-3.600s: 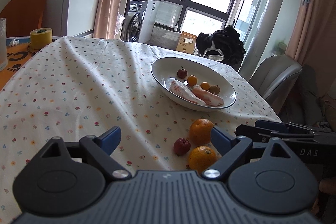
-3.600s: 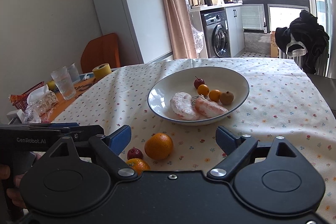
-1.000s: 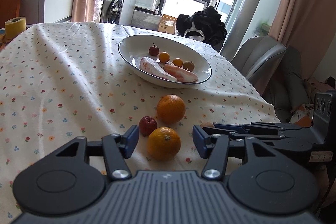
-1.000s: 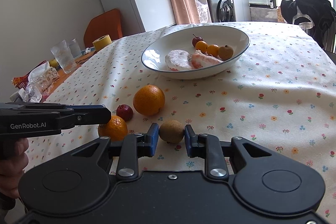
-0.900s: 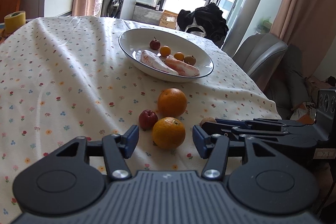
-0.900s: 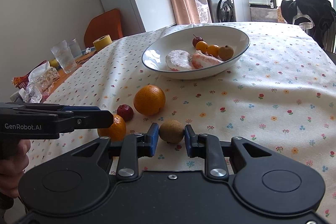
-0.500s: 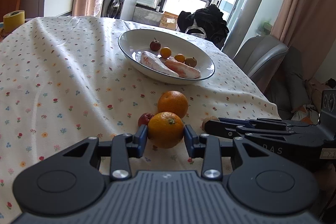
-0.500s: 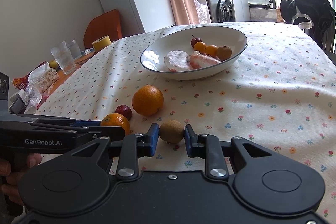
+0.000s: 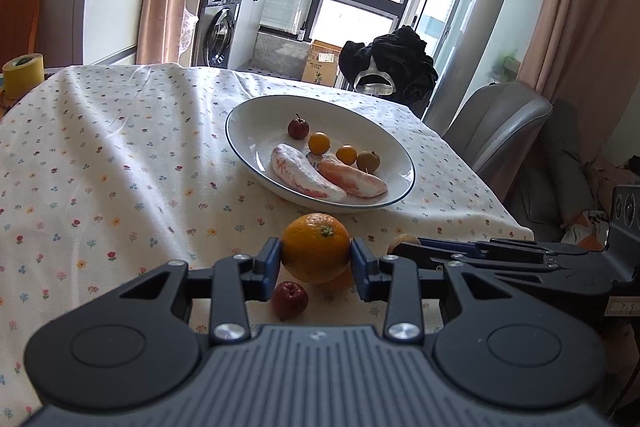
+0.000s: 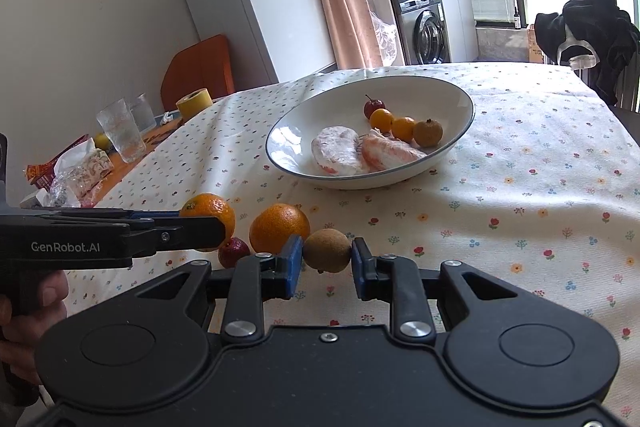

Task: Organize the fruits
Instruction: 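Carry the orange into the bowl with the left gripper while the right gripper carries the kiwi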

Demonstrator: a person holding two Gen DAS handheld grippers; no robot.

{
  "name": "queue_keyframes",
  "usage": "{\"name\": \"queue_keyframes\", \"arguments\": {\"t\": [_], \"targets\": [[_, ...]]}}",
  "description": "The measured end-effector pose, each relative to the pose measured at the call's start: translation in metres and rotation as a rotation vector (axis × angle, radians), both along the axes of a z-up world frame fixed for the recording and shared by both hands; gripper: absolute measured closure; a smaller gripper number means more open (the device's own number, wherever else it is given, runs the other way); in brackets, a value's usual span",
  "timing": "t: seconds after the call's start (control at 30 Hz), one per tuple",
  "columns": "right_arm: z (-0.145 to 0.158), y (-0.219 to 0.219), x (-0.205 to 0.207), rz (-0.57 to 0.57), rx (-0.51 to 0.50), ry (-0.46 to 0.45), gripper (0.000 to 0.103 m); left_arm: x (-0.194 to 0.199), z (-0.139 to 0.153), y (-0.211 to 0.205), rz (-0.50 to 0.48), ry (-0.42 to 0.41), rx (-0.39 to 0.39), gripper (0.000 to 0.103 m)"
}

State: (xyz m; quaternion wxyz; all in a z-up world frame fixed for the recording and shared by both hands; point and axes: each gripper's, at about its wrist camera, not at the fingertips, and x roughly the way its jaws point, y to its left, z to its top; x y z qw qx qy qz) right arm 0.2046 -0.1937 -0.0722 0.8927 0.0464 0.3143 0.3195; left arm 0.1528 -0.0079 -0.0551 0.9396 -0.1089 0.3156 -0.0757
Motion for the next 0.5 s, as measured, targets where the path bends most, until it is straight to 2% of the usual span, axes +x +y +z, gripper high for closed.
{"name": "queue_keyframes", "arguments": {"t": [0.5], "targets": [[0.015, 0.002, 0.036, -0.015, 0.028, -0.018, 0.078, 0.044, 0.015, 0.002, 0.003, -0.019, 0.012, 0.067]]}}
